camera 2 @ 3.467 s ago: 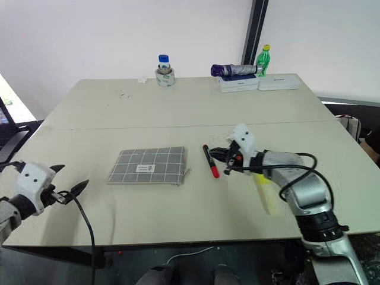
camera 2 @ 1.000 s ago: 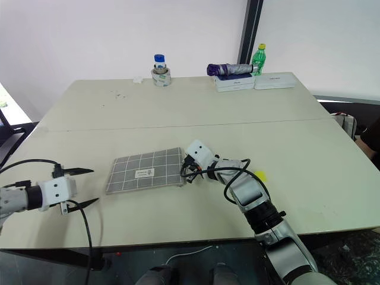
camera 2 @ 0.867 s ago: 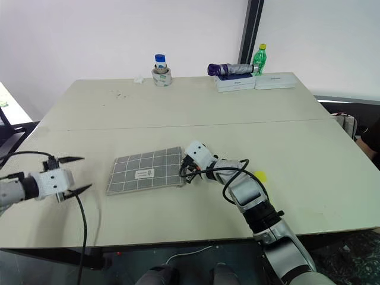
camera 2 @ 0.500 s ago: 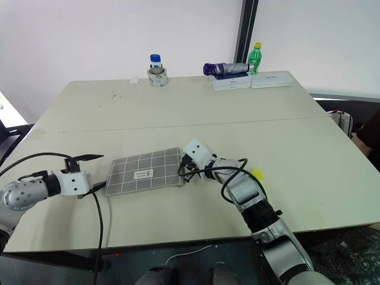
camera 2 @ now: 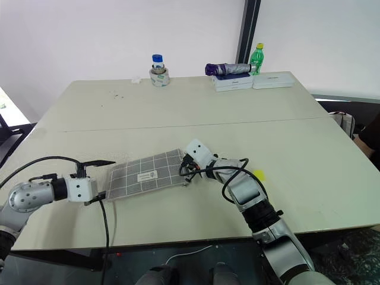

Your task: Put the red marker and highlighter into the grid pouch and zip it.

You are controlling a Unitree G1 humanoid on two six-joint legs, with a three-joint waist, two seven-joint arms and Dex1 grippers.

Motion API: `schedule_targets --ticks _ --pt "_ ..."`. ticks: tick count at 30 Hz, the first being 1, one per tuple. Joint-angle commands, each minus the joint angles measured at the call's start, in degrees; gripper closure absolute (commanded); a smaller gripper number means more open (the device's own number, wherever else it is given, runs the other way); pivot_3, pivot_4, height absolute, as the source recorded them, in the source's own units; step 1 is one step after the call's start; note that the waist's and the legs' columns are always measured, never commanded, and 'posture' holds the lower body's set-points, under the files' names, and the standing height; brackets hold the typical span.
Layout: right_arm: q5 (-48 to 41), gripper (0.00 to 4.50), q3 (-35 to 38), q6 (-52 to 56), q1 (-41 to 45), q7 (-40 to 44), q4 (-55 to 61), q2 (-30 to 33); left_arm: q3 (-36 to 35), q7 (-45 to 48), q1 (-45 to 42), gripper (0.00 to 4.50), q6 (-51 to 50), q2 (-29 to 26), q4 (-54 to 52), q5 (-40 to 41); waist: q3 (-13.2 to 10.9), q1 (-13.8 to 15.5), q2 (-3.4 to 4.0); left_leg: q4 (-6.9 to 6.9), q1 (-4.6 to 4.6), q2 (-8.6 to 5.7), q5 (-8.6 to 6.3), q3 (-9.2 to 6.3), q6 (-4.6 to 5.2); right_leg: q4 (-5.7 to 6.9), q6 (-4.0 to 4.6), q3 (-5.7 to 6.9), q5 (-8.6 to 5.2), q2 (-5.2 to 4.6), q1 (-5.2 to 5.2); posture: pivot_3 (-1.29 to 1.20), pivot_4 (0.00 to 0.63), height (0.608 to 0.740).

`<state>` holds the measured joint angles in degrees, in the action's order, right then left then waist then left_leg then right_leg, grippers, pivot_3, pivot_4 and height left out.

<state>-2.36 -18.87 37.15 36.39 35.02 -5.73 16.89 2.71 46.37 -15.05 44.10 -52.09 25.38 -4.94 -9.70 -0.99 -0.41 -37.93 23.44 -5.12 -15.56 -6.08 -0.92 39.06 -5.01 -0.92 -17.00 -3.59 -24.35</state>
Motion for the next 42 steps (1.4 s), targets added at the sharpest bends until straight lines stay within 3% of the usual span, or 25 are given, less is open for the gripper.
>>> schedule_targets --ticks 1,11,14,21,26,36,39,42 --pt "0.25 4.44 0.02 -0.64 0.57 0.29 1.55 -0.58 1.25 1.22 1.09 0.0 -0.09 0.35 -1.98 0.58 0.0 -0.01 0.0 0.0 0.0 0.0 0.0 0.0 0.0 0.0 0.0 0.0 0.0 0.0 0.0 0.0 0.15 0.74" --pt "1.08 4.44 -0.14 -1.25 1.4 0.59 -0.05 -1.38 0.77 3.57 4.07 0.0 -2.03 0.82 -7.33 5.28 0.0 -0.08 0.0 0.0 0.0 0.0 0.01 0.0 -0.01 0.0 0.0 -0.01 0.0 0.0 0.0 0.0 0.15 0.74" --pt "1.49 4.5 -0.29 -1.36 1.25 0.6 -0.4 -1.5 0.54 4.45 5.66 0.9 -2.94 0.95 -9.19 7.06 0.0 -0.12 0.0 0.0 0.0 0.0 0.01 0.0 -0.01 0.0 0.0 -0.01 0.0 0.0 0.0 0.0 0.15 0.74" --pt "2.05 4.5 -0.49 -1.37 1.1 0.72 -0.96 -1.94 -0.36 5.4 8.28 4.47 -4.44 1.29 -11.83 9.08 0.0 -0.05 0.0 0.0 0.0 0.01 0.0 0.0 0.0 0.0 0.0 -0.01 0.0 0.01 0.0 0.0 0.15 0.74" --pt "2.25 4.5 0.55 -2.41 1.63 0.26 -0.89 -2.1 -1.79 3.9 10.87 4.47 -8.92 2.11 -15.11 10.58 0.0 -0.12 0.0 0.0 0.0 0.01 0.0 0.0 -0.01 0.0 0.0 -0.02 0.0 0.01 0.0 0.0 0.15 0.74" --pt "0.32 4.5 7.92 -9.01 5.53 1.29 5.63 3.46 -13.21 -3.26 14.96 4.47 -38.77 5.91 -31.88 27.47 0.0 -0.01 0.0 -0.02 0.0 0.01 0.0 -0.01 0.0 0.02 0.0 -0.01 0.0 0.01 0.01 0.0 0.15 0.74" --pt "-2.01 4.5 10.49 -7.75 6.69 3.2 7.2 5.21 -14.96 -5.62 15.41 4.47 -43.64 7.84 -35.98 29.11 0.0 -0.02 0.0 -0.02 0.0 0.02 0.0 -0.01 0.0 0.02 0.0 -0.02 0.0 0.01 0.01 0.0 0.15 0.74" --pt "-4.68 3.6 12.25 -5.11 6.83 6.32 9.11 7.74 -15.27 -8.0 15.89 4.5 -47.5 10.43 -39.79 30.02 0.0 0.08 0.0 -0.02 0.0 0.03 0.0 -0.01 -0.01 0.01 0.0 -0.02 0.0 0.01 0.02 0.0 0.15 0.74"
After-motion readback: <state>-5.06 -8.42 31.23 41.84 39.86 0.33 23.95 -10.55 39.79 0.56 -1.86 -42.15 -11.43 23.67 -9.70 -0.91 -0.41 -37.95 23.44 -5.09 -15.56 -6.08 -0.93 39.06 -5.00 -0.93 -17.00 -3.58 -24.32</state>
